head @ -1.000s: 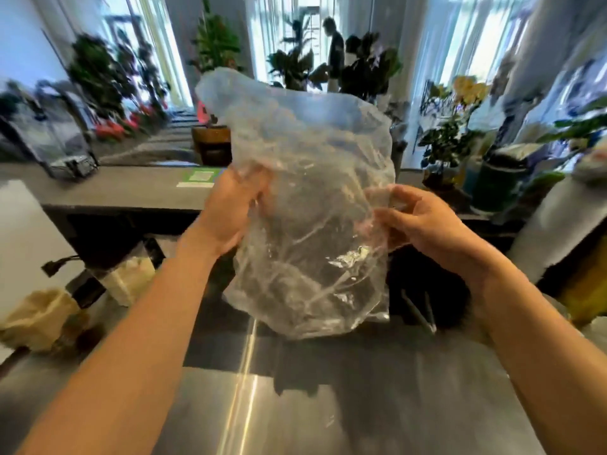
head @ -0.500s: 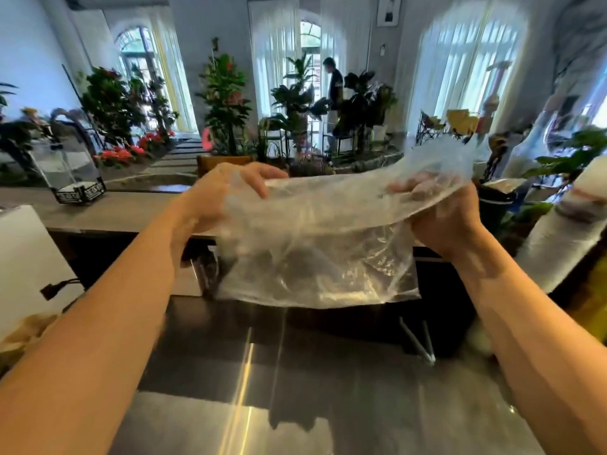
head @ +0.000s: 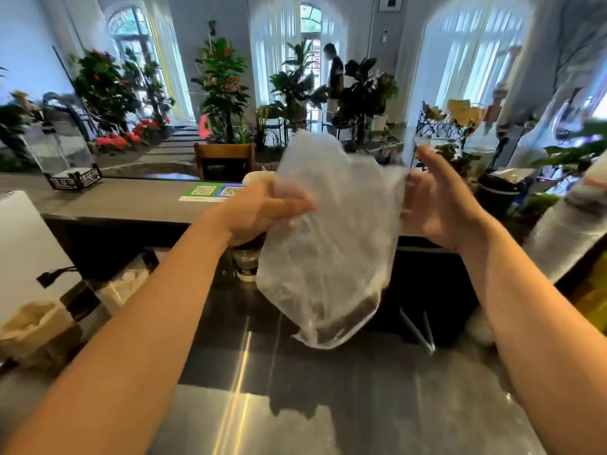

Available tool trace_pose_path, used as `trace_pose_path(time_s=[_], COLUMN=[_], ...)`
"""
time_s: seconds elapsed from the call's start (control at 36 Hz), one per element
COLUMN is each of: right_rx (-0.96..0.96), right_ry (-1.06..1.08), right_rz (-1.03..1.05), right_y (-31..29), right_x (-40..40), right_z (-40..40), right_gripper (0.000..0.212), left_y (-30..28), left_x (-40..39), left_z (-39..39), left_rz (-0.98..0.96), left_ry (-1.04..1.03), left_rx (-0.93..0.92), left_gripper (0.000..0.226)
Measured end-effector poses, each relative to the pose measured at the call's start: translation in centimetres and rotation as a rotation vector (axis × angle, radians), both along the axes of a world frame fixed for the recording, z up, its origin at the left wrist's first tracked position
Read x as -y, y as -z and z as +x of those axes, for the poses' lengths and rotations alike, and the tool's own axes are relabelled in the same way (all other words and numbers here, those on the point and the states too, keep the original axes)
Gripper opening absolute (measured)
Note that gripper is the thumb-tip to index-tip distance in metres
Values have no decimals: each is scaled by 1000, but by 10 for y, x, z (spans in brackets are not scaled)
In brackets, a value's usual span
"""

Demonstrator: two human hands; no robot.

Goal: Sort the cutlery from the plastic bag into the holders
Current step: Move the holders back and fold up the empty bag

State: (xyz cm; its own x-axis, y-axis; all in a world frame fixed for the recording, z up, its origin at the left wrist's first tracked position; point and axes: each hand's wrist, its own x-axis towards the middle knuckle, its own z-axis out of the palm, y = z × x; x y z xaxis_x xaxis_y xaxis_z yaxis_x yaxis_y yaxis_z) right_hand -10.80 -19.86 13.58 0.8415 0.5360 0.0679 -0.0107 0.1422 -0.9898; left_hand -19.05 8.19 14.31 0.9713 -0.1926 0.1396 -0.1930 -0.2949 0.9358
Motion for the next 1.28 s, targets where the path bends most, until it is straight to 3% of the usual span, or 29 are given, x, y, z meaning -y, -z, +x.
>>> trace_pose_path(time_s=[0.06, 0.11, 0.19, 0.25, 0.28, 0.33, 0.39, 0.44, 0.53, 0.61, 0.72, 0.78, 0.83, 0.89, 0.92, 0.97, 1.03, 1.06, 1.14, 1.19, 1.28], right_rx=[-91, -121, -123, -125, -71, 72, 95, 33, 10, 10, 79, 246, 349, 220, 106, -176, -354, -402, -449, -346, -244], right_ry=[-124, -313, -467, -423, -370, -168, 14, 50, -14, -38, 9, 117, 129, -8, -117, -269, -197, -115, 8, -18, 202], right_rz=[-65, -72, -64, -62, -101, -212, -193, -119, -52, 56, 25, -119, -271, -253, -154, 159, 376, 374, -17, -366, -694], right_y=[29, 50, 62, 59, 55, 53, 53, 53, 54, 57, 58, 61, 62, 64, 69, 79, 92, 102, 131, 154, 186], right_x=[6, 0, -19, -30, -37, -50, -59, -64, -72, -80, -86, -91, -97, -93, -85, -66, -55, -52, -42, -29, 1], right_z=[4, -7, -24, -33, -37, -39, -39, -39, -41, -46, -52, -52, -55, -58, -58, -64, -72, -77, -96, -109, -130], right_gripper=[111, 113, 110, 98, 79, 42, 25, 24, 24, 25, 16, 11, 11, 33, 51, 77, 78, 75, 54, 39, 14], left_y=[10, 20, 36, 42, 43, 43, 47, 60, 75, 73, 77, 80, 86, 91, 96, 102, 105, 108, 128, 149, 180], left_x=[-2, -1, 2, 2, 2, 1, -6, -16, -22, -24, -45, -61, -68, -64, -64, -62, -55, -47, -14, 15, 67], left_z=[-1, 2, 9, 11, 10, 4, -5, -11, -19, -24, -16, -14, -13, -8, -5, 1, -2, -5, -9, -13, -27], left_rz=[-175, -272, -147, -8, 17, -40, -172, -160, -167, -361, -701, -883, -688, -338, -214, -155, -177, -140, 154, 337, 586], left_ry=[-31, -124, -282, -365, -388, -358, -236, -138, -192, -315, -218, -85, 8, 66, 52, 34, 22, 11, -38, -50, -123], left_rx=[-46, -86, -57, -21, 6, 40, 13, -27, -11, -28, -197, -313, -420, -402, -360, -291, -267, -242, -103, 10, 212], left_gripper=[8, 11, 19, 14, 13, 13, 28, 41, 41, 21, 32, 45, 68, 55, 49, 53, 58, 61, 62, 57, 41])
